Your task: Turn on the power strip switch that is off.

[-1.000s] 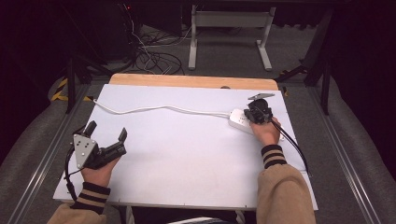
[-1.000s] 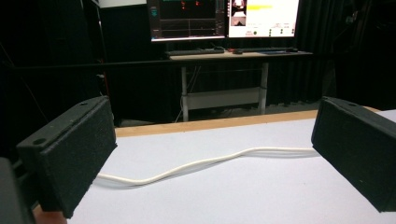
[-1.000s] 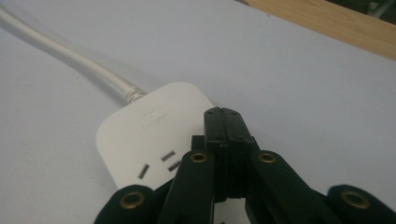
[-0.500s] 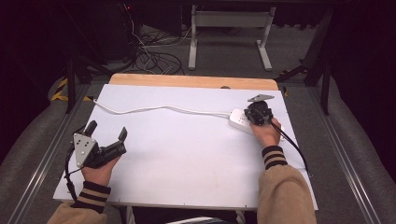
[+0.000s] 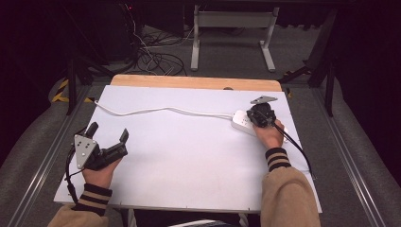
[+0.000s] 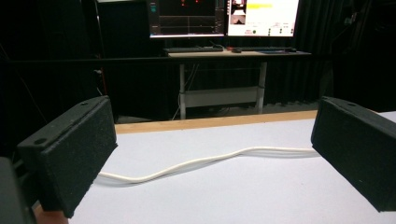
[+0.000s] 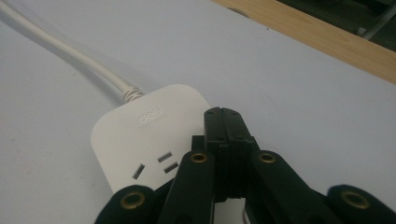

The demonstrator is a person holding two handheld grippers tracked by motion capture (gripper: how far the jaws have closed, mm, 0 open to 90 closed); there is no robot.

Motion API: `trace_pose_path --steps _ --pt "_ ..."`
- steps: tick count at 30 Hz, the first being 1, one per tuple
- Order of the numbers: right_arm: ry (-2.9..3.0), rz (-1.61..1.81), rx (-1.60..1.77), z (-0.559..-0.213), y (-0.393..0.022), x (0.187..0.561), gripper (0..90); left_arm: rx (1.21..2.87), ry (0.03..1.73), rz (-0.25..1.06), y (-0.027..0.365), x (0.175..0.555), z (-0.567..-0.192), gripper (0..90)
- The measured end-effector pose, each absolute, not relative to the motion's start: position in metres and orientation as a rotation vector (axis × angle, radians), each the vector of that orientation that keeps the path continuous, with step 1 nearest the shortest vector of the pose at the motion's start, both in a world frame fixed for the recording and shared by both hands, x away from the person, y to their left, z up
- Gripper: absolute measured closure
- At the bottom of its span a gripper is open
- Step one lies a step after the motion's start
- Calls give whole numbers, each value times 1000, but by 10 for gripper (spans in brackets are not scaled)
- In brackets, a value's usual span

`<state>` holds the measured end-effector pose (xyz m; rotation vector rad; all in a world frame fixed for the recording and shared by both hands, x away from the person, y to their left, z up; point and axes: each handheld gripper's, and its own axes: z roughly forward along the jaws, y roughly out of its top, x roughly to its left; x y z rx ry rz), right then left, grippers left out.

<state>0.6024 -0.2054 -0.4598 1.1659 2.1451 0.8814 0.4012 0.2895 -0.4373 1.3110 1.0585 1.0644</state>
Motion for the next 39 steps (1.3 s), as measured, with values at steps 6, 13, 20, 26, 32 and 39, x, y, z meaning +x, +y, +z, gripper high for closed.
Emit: trace_pose_path --steps 6,13,20,26,32,39 --pt "2136 880 1176 -461 -204 602 900 1317 1062 1054 289 403 -438 7" --pt "2129 861 1180 -461 -202 601 900 1317 1061 1056 289 402 -437 7" --pt "2126 858 1182 -461 -202 601 900 1326 1067 1050 288 404 -438 8" --pt "2131 878 1192 -461 -201 600 900 1328 1065 1052 288 404 -438 8" --pt "2123 867 1185 -463 -199 600 900 1327 1063 1048 287 404 -438 8" --pt "2122 865 1183 -463 -199 600 900 1330 1066 1045 287 404 -438 9"
